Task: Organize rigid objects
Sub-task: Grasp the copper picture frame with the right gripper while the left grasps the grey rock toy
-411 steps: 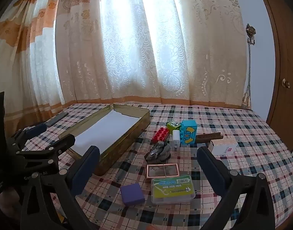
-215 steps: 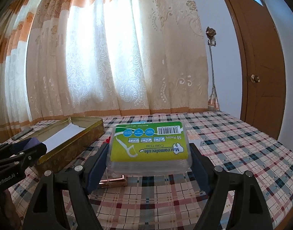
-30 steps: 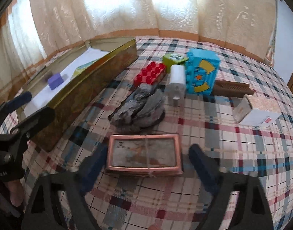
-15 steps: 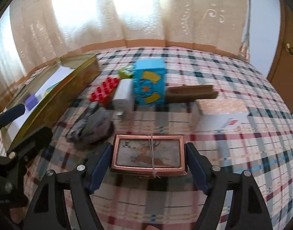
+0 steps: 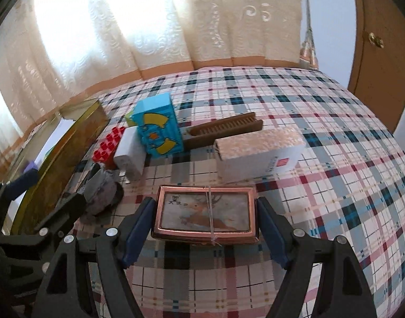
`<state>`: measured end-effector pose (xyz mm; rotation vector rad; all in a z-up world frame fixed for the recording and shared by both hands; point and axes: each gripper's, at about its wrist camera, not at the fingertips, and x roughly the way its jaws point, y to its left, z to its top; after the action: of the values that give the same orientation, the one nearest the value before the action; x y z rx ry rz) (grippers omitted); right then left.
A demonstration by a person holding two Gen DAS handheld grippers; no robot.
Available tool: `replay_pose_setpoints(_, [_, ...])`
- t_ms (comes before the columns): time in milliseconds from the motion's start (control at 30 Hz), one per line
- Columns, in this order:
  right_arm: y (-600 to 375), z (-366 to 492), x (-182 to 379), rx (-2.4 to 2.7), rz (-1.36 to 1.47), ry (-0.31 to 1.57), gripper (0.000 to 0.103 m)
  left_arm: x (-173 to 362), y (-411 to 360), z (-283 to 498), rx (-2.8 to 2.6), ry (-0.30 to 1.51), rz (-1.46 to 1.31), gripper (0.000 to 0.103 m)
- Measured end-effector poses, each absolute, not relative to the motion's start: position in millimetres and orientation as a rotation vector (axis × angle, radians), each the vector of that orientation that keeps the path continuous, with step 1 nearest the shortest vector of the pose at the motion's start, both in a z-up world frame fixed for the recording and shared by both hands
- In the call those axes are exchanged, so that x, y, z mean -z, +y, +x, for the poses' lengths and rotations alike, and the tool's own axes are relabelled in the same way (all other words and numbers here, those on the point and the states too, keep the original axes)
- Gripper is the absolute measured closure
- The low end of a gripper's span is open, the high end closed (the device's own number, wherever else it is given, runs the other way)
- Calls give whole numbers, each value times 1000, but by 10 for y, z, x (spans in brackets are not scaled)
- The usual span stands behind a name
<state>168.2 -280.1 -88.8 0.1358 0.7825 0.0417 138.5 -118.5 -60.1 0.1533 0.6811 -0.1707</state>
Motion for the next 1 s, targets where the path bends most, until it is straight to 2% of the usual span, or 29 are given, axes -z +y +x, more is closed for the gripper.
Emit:
replay_pose_setpoints(100, [-2786,1679,882,-24,127,783,25,645,-1209,1457,193,721,151,14])
replay_pose_setpoints(267, [-2753,1684,871,33,100,788,25,706,-1283,1551,221,762,182,22])
replay_pose_setpoints(533, [-2762,1711,887,46,109,812,25,730,-1309,1622,223,775,196,24])
replay_pose_setpoints(667, [-2760,1719,890,58,102,813,25,734,-1392,1603,232,769,238,35])
replay_pose_setpoints(833, [-2752,1730,897,57,97,820,25,814,-1355,1735,264,849,196,37])
replay_pose_setpoints(933, [-2724,1725,891,61,79,817,25,824,-1324,1755,282,862,165,52])
replay_pose_setpoints(1000, [-2711,1717,886,66,69,812,25,828,-1327,1755,285,863,163,53])
